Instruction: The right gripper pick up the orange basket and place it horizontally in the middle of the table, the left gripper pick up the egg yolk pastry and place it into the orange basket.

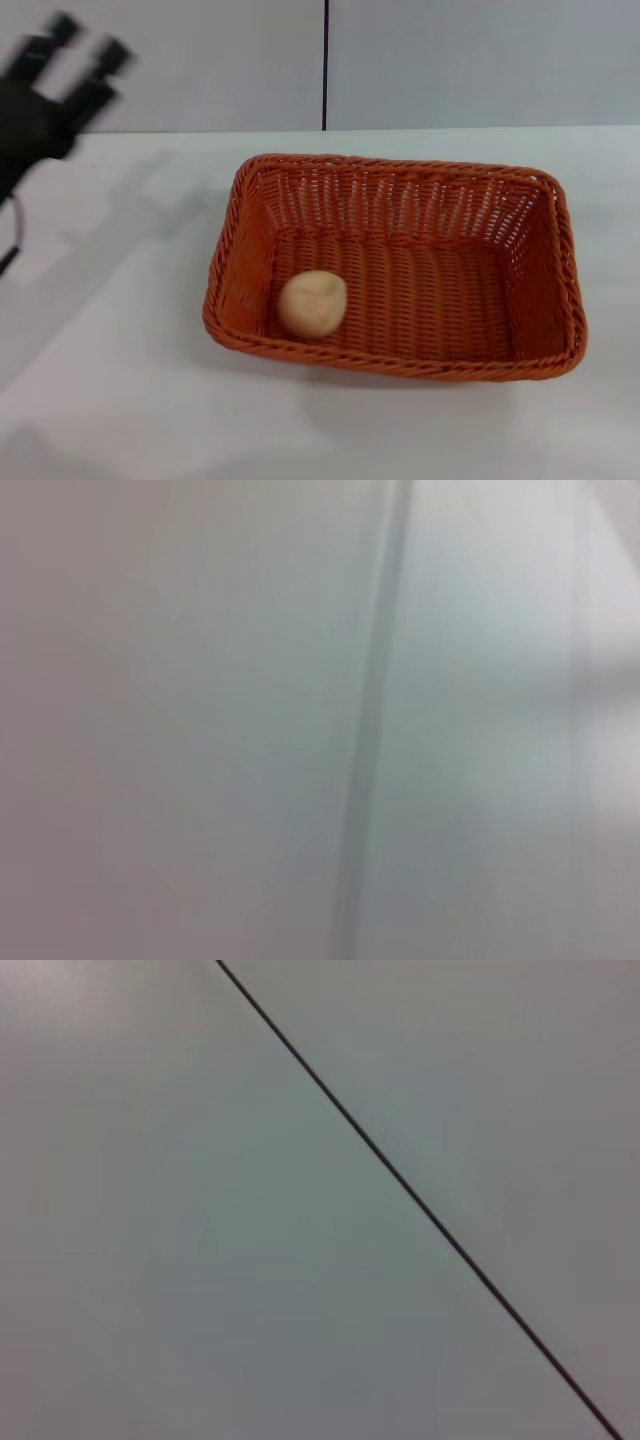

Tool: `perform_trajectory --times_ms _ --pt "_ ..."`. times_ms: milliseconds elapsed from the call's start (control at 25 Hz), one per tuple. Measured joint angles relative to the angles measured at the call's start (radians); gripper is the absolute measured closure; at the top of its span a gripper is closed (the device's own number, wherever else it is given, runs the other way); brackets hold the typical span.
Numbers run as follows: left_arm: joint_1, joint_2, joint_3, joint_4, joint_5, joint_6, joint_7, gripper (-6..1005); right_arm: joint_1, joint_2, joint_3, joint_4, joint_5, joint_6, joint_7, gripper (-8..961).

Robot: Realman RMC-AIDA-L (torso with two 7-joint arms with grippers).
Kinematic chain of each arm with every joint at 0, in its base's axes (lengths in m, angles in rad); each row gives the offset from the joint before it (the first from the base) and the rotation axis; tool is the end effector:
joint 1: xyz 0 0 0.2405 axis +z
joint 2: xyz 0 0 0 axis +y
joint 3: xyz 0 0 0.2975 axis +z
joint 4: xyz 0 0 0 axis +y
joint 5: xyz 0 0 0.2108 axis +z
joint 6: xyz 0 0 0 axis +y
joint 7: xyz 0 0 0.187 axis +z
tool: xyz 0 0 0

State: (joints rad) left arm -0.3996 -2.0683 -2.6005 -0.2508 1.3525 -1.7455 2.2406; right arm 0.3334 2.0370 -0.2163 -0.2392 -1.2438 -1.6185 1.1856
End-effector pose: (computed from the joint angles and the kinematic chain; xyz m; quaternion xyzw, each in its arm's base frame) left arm -0.2866 0.3347 0.0019 -0.7572 -0.1730 -0.5318 0.3375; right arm 0.3686 0.3346 0.0837 -0.5752 0.3182 0.5941 0.4636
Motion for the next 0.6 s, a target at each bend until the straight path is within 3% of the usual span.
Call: perform_trajectory --times_ms 40,200,240,440,600 --pt "0.033 0.000 -0.038 0.055 -0.129 0.001 0.049 311 -0.003 0.000 0.005 0.000 0.003 0.000 -0.004 512" --pt "0.040 -0.001 -0.051 0.071 -0.159 -0.003 0.061 215 -0.006 0.005 0.038 0.000 0.009 0.010 -0.011 512" --pt "0.056 -0.002 -0.080 0.111 -0.231 -0.017 0.099 191 -0.007 0.013 0.075 0.000 0.011 0.016 -0.022 512" --pt "0.088 -0.003 -0.103 0.166 -0.353 -0.037 0.182 193 -0.014 0.030 0.136 -0.001 0.012 0.020 -0.061 512" --pt "0.096 -0.003 -0.103 0.170 -0.377 -0.037 0.183 194 -0.019 0.031 0.146 0.001 0.015 0.020 -0.066 512"
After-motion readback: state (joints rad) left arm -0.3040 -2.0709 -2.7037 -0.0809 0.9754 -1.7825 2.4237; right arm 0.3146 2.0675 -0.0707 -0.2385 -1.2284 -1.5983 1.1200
